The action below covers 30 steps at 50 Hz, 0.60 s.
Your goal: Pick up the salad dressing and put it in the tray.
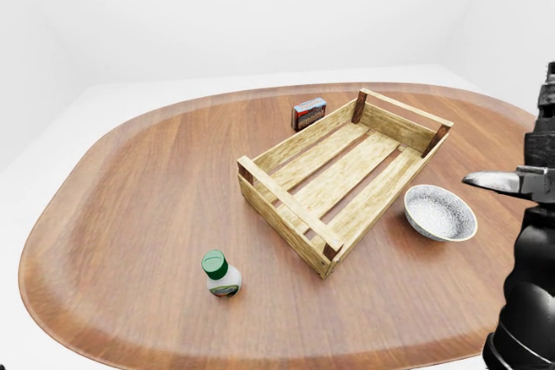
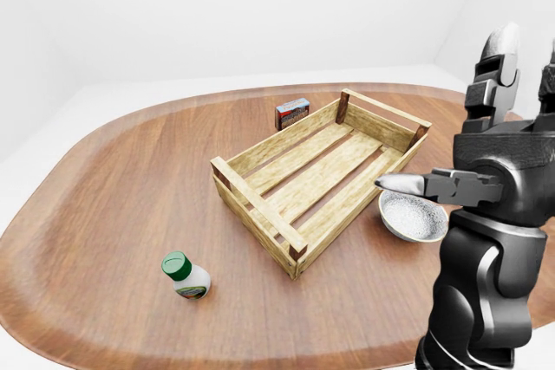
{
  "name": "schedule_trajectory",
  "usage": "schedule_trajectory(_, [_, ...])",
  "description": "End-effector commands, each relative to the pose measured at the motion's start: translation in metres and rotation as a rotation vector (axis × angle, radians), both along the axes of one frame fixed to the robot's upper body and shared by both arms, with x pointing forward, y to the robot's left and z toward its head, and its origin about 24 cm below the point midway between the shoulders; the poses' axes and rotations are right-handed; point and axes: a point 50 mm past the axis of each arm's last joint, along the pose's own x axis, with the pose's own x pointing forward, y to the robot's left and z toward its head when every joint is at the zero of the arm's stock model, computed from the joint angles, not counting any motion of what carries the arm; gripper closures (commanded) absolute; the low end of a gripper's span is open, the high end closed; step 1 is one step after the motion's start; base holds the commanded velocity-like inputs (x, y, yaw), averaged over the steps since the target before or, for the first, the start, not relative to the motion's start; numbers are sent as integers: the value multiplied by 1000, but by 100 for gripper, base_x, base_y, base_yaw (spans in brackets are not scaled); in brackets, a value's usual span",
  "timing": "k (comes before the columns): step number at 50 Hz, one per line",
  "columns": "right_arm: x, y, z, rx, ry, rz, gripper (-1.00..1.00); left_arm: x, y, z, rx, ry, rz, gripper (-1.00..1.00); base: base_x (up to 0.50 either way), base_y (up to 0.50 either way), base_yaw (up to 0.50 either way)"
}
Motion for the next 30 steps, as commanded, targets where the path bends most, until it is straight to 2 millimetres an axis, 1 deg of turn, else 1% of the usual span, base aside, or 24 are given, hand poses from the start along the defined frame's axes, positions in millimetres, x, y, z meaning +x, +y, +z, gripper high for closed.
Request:
schedule_trajectory(1, [34,59,-3,-154,36,148,-100,1,0,-1,-2,5,-1,-100,0,0,0])
schedule_trajectory(5, [37,78,-22,-213,106,195,-100,1,-1,-1,-3,1,-2,-100,0,0,0])
schedule_trajectory(8, [38,83,-28,-220,127,210,-100,1,-1,-1,-2,2,-4,-100,0,0,0])
schedule_trajectory(9, [39,90,-36,-231,154,241,-100,1,0,-1,-5,2,-2,-100,0,0,0])
schedule_trajectory(16, [37,102,-32,-274,129,271,-100,2,-1,-3,-6,10,-4,-100,0,0,0])
schedule_trajectory(17, [32,133,-66,-332,265,363,-100,1,2,-4,-8,18,5,-100,0,0,0])
schedule_trajectory(18, [31,136,-69,-345,274,372,-100,1,2,-4,-9,18,6,-100,0,0,0])
schedule_trajectory(26, [30,142,-68,-389,264,385,-100,2,2,-5,-10,21,5,-100,0,0,0])
schedule_trajectory(30, [29,149,-72,-413,275,407,-100,1,3,-5,-11,20,4,-100,0,0,0])
